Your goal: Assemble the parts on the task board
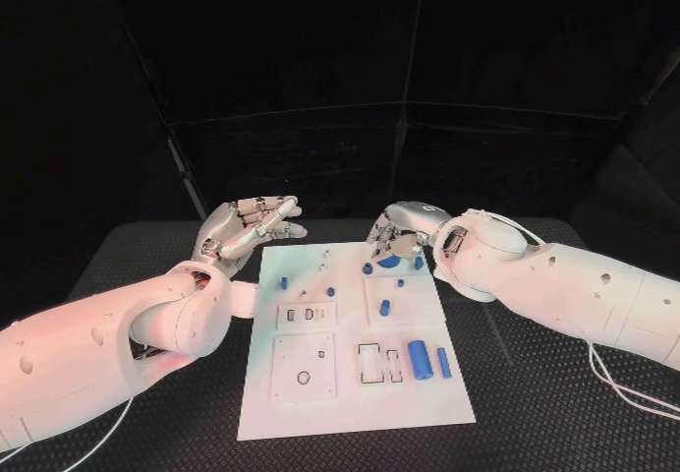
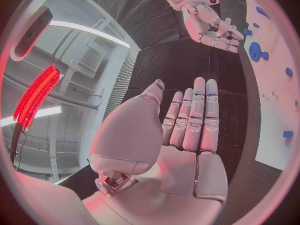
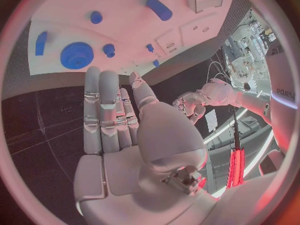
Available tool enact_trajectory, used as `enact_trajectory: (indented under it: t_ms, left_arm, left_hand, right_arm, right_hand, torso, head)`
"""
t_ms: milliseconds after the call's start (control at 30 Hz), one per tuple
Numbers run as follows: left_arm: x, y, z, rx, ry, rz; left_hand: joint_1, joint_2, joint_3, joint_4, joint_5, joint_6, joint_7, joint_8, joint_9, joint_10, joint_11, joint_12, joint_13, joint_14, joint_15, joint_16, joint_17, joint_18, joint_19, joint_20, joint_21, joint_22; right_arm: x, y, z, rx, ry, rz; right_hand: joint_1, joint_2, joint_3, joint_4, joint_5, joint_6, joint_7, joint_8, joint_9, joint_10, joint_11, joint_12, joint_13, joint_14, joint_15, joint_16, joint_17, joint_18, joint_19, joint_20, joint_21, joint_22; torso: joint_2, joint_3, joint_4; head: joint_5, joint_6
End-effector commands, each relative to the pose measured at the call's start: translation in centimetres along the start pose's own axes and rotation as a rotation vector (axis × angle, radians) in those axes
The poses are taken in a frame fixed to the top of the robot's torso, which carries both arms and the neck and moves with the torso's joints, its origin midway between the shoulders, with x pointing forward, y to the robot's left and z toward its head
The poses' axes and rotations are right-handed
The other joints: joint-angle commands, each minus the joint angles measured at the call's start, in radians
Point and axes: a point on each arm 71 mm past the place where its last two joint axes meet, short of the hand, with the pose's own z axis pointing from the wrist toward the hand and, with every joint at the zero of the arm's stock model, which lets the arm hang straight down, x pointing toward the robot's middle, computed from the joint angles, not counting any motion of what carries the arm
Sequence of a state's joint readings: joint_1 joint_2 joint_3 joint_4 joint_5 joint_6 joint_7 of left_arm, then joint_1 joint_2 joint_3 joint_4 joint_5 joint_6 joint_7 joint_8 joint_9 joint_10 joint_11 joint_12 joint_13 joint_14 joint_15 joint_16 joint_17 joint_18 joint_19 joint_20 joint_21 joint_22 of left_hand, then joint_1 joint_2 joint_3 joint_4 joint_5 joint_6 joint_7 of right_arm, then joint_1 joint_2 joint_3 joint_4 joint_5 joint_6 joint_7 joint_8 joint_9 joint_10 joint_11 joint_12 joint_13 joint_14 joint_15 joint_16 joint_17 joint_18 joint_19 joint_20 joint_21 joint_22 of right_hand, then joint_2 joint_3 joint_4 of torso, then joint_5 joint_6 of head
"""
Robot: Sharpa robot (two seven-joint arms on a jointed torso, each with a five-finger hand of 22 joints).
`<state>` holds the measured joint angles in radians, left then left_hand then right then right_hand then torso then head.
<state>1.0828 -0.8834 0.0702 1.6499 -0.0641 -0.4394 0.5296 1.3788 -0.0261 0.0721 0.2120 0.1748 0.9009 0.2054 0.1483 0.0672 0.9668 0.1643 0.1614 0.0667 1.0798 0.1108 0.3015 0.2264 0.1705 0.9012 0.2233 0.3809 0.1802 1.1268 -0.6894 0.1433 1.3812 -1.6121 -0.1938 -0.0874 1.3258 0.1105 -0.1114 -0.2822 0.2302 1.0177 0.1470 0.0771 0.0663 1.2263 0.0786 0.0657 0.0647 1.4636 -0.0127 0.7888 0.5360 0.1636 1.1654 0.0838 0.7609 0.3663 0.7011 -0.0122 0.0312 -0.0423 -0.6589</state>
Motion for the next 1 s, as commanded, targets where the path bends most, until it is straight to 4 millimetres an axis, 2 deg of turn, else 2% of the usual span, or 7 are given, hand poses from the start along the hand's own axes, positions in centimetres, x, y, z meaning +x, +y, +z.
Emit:
enact_trajectory:
  t_ms: [33,167,300,400,500,800,1000]
  left_arm:
    - [0.5,-0.2,-0.1,0.007,0.033,-0.009]
    - [0.8,-0.3,-0.2,0.006,0.043,-0.015]
    - [1.1,-0.3,-0.3,0.005,0.049,-0.019]
    - [1.1,-0.4,-0.4,0.005,0.051,-0.021]
    - [1.2,-0.4,-0.5,0.005,0.052,-0.021]
    - [1.1,-0.4,-0.5,0.005,0.052,-0.021]
    - [1.0,-0.5,-0.5,0.004,0.051,-0.020]
  left_hand:
    - [0.008,0.001,-0.006,-0.004,-0.007,0.006,0.000,-0.009,-0.002,0.006,0.000,-0.008,-0.001,-0.003,0.004,-0.008,0.002,0.011,0.007,0.002,0.001,0.001]
    - [0.008,0.002,-0.009,-0.006,-0.007,0.007,0.000,-0.014,-0.002,0.006,0.001,-0.013,-0.001,-0.010,0.006,-0.015,0.003,0.010,0.003,0.003,-0.001,0.000]
    - [0.008,0.003,-0.009,-0.006,-0.006,0.007,0.000,-0.015,-0.002,0.006,0.001,-0.014,-0.001,-0.011,0.006,-0.016,0.003,0.010,0.002,0.003,-0.001,0.000]
    - [0.009,0.003,-0.010,-0.007,-0.006,0.007,0.000,-0.016,-0.002,0.005,0.002,-0.016,-0.002,-0.013,0.007,-0.018,0.003,0.010,0.001,0.003,-0.001,0.000]
    - [0.009,0.003,-0.010,-0.007,-0.006,0.007,0.000,-0.016,-0.002,0.005,0.002,-0.016,-0.002,-0.013,0.007,-0.018,0.003,0.010,0.001,0.004,-0.002,0.000]
    - [0.009,0.003,-0.011,-0.007,-0.006,0.007,0.000,-0.017,-0.002,0.005,0.002,-0.017,-0.002,-0.014,0.007,-0.019,0.004,0.010,0.001,0.004,-0.002,-0.001]
    - [0.009,0.003,-0.011,-0.007,-0.006,0.007,0.000,-0.017,-0.002,0.004,0.002,-0.017,-0.002,-0.014,0.007,-0.019,0.004,0.010,0.000,0.004,-0.002,-0.001]
  right_arm:
    - [0.4,0.0,0.3,0.028,0.067,-0.129]
    - [0.7,0.1,0.6,0.036,0.094,-0.151]
    - [0.8,0.1,0.9,0.041,0.104,-0.166]
    - [0.9,0.1,1.1,0.044,0.110,-0.174]
    - [1.0,0.2,1.2,0.045,0.117,-0.179]
    - [1.3,0.5,1.8,0.038,0.124,-0.181]
    - [1.4,0.5,2.0,0.040,0.128,-0.180]
  right_hand:
    - [-0.013,-0.004,-0.009,0.000,-0.001,-0.010,0.002,-0.011,-0.001,-0.030,0.000,-0.003,-0.001,0.045,0.005,0.099,0.105,0.018,-0.004,0.003,0.028,0.018]
    - [-0.012,-0.001,-0.015,-0.001,-0.005,-0.018,-0.001,-0.011,0.000,-0.044,0.002,-0.003,-0.001,0.036,0.006,0.235,0.250,0.019,-0.019,0.007,0.081,0.053]
    - [-0.010,0.004,-0.018,0.000,-0.006,-0.019,-0.002,-0.011,0.000,-0.046,0.002,-0.002,0.000,0.036,0.005,0.318,0.339,0.015,-0.018,0.009,0.134,0.102]
    - [-0.008,0.008,-0.019,-0.001,-0.006,-0.019,-0.003,-0.011,0.000,-0.044,0.000,-0.002,0.000,0.037,0.004,0.358,0.385,0.010,-0.009,0.010,0.172,0.147]
    - [-0.004,0.014,-0.017,-0.002,-0.005,-0.017,-0.004,-0.010,0.000,-0.041,-0.001,-0.001,0.000,0.038,0.003,0.382,0.412,0.006,-0.002,0.010,0.197,0.177]
    - [0.003,0.036,-0.006,-0.003,-0.014,-0.005,-0.003,-0.007,0.001,-0.031,-0.001,-0.001,0.000,0.039,0.004,0.424,0.456,0.000,0.007,0.010,0.244,0.231]
    - [0.009,0.053,0.006,-0.004,-0.023,0.005,-0.001,-0.007,0.001,-0.027,0.000,-0.002,-0.001,0.036,0.004,0.438,0.467,-0.002,0.005,0.011,0.262,0.249]
  torso:
    - [0.017,-0.0054,0.0077]
    - [0.025,-0.0079,0.0128]
    - [0.030,-0.0106,0.0148]
    - [0.034,-0.0119,0.0162]
    - [0.038,-0.0140,0.0172]
    - [0.047,-0.0146,0.0193]
    - [0.051,-0.0137,0.0191]
  head:
    - [0.003,0.001]
    - [-0.003,-0.003]
    - [-0.005,-0.006]
    - [-0.005,-0.002]
    - [-0.006,-0.005]
    - [-0.007,-0.017]
    - [-0.006,-0.022]
